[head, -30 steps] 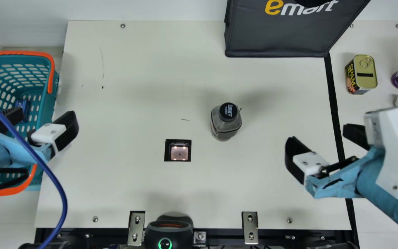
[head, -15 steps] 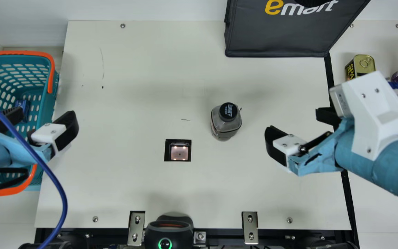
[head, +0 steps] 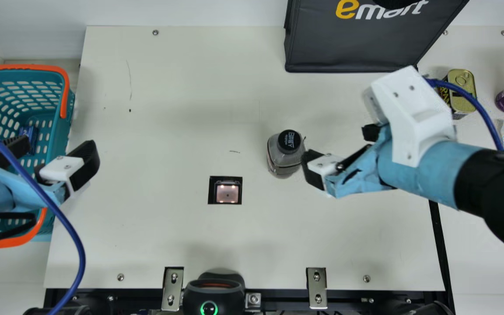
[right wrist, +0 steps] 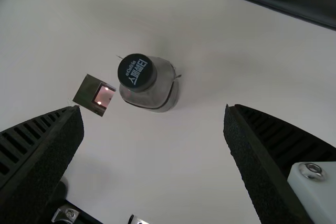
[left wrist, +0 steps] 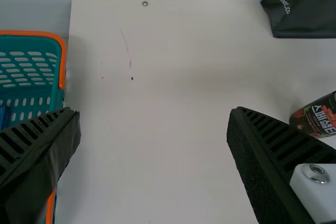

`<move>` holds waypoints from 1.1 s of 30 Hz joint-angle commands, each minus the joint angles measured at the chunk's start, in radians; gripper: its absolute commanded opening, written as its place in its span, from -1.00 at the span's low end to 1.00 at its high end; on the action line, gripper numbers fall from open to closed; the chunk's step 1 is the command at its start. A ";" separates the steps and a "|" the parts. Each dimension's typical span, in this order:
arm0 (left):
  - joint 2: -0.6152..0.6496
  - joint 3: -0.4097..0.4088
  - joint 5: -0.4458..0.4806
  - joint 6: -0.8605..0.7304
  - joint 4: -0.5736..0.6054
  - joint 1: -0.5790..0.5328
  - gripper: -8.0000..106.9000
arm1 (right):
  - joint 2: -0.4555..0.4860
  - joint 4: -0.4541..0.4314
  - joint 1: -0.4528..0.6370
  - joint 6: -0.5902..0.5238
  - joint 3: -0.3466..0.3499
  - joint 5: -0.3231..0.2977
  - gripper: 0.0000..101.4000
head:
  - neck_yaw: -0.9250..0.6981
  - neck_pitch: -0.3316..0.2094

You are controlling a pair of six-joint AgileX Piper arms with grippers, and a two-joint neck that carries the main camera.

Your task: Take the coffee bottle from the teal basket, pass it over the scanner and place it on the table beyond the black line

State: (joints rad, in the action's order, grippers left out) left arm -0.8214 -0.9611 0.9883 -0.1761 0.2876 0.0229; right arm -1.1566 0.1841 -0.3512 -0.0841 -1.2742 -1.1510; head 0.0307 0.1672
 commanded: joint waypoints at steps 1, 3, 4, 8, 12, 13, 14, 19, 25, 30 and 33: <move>0.000 0.000 0.000 0.000 0.000 0.000 0.71 | -0.019 -0.038 -0.043 0.037 0.000 0.018 0.87 | -0.003 -0.029; 0.000 0.000 0.000 0.000 0.000 0.000 0.71 | -0.040 -0.072 -0.076 0.066 -0.002 0.036 0.87 | -0.003 -0.029; 0.000 0.000 0.000 0.000 0.000 0.000 0.71 | -0.050 -0.089 -0.093 0.082 -0.002 0.046 0.87 | -0.003 -0.029; 0.000 0.000 0.000 0.000 0.000 0.000 0.71 | -0.087 -0.152 -0.154 0.143 0.002 0.081 0.87 | -0.003 -0.029; 0.000 0.000 0.000 0.000 0.000 0.000 0.71 | -0.122 -0.207 -0.200 0.200 0.008 0.113 0.87 | -0.003 -0.029; 0.000 0.000 0.000 0.000 0.000 0.000 0.71 | -0.130 -0.219 -0.211 0.214 0.010 0.121 0.87 | -0.003 -0.029; 0.000 0.000 0.000 0.000 0.000 0.000 0.71 | -0.137 -0.230 -0.218 0.226 0.013 0.129 0.87 | -0.003 -0.029; 0.000 0.000 0.000 0.000 0.000 0.000 0.71 | -0.167 -0.281 -0.252 0.289 0.035 0.173 0.87 | -0.003 -0.029; 0.000 0.000 0.000 0.000 0.000 0.000 0.71 | -0.180 -0.338 -0.283 0.362 0.084 0.240 0.87 | -0.003 -0.029; 0.000 0.000 0.000 0.000 0.000 0.000 0.71 | -0.186 -0.377 -0.304 0.416 0.128 0.296 0.87 | -0.003 -0.029; 0.000 0.000 0.000 0.000 0.000 0.000 0.71 | -0.188 -0.396 -0.316 0.443 0.152 0.327 0.87 | -0.003 -0.029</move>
State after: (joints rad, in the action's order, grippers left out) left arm -0.8214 -0.9611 0.9883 -0.1761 0.2876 0.0229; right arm -1.3444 -0.2056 -0.6653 0.3505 -1.1290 -0.8362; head 0.0291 0.1672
